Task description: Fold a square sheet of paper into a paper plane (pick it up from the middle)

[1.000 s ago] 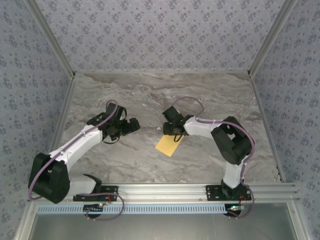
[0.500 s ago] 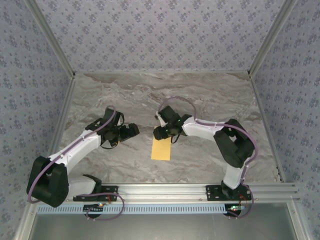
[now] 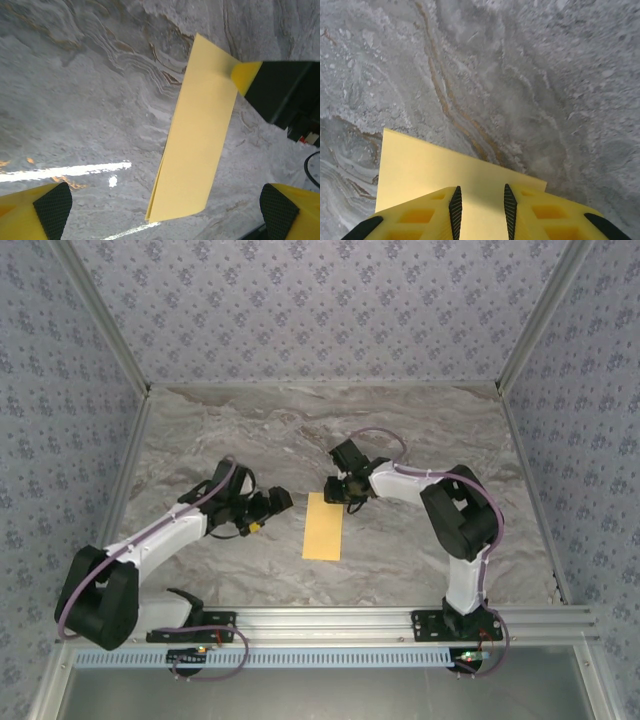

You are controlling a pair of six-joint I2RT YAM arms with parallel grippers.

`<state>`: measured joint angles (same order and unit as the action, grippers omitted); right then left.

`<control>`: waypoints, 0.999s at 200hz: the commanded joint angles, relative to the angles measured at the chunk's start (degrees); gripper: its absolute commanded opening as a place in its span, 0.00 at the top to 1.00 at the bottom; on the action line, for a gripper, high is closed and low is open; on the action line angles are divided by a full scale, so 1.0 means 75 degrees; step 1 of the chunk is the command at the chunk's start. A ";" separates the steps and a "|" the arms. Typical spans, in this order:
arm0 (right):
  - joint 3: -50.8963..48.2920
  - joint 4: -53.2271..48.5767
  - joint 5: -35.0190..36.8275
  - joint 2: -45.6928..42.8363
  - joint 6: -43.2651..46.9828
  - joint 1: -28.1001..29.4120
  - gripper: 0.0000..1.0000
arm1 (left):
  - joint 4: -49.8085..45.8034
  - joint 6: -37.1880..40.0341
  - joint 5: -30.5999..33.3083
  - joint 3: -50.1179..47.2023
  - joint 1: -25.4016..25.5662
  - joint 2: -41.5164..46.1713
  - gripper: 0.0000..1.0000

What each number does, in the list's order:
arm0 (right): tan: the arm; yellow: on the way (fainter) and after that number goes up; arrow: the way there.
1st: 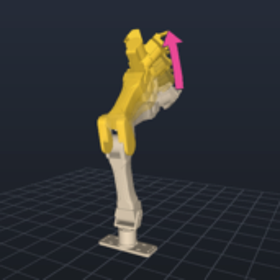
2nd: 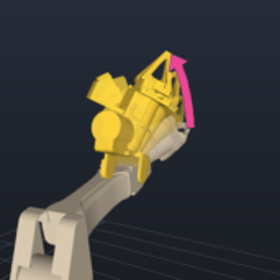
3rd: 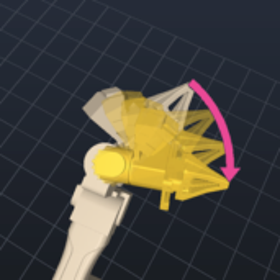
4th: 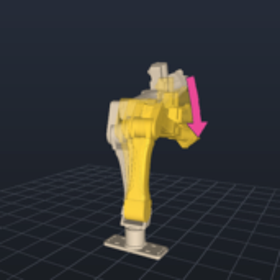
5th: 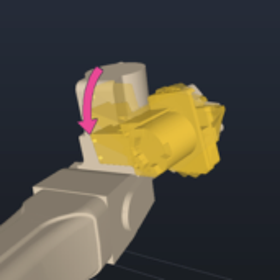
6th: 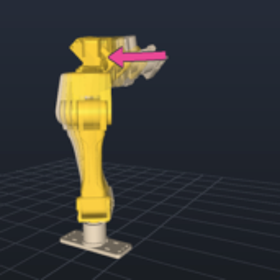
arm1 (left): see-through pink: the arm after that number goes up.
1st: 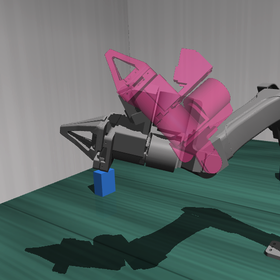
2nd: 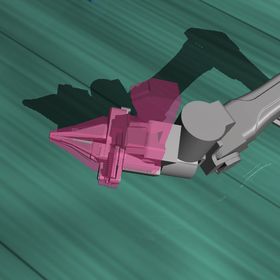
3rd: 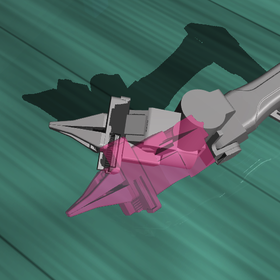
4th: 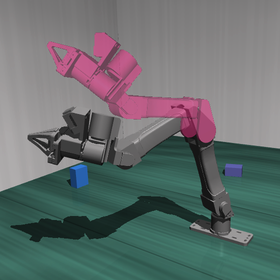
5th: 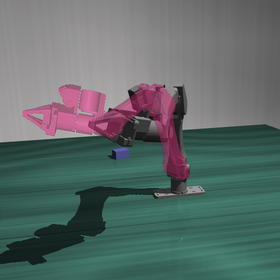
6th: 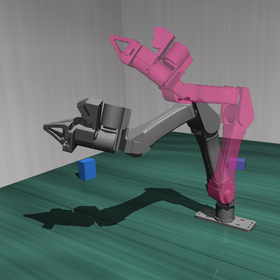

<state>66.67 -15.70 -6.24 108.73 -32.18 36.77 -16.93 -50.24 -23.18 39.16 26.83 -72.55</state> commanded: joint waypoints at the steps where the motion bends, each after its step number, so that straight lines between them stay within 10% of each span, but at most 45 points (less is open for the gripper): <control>1: 0.0150 -0.0367 0.0104 0.0175 -0.0229 -0.0069 0.68 | 0.0193 -0.0269 -0.0283 -0.0053 0.0198 -0.0141 0.01; 200: -0.0611 -0.0165 0.0235 0.0824 -0.0632 -0.0310 0.75 | 0.1438 -0.1623 -0.0801 -0.0307 0.2101 -0.1594 0.41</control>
<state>65.10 -13.58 -7.03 109.38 -36.27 35.20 -5.80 -62.87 -28.75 34.17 41.80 -83.42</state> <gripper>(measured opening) 0.249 0.601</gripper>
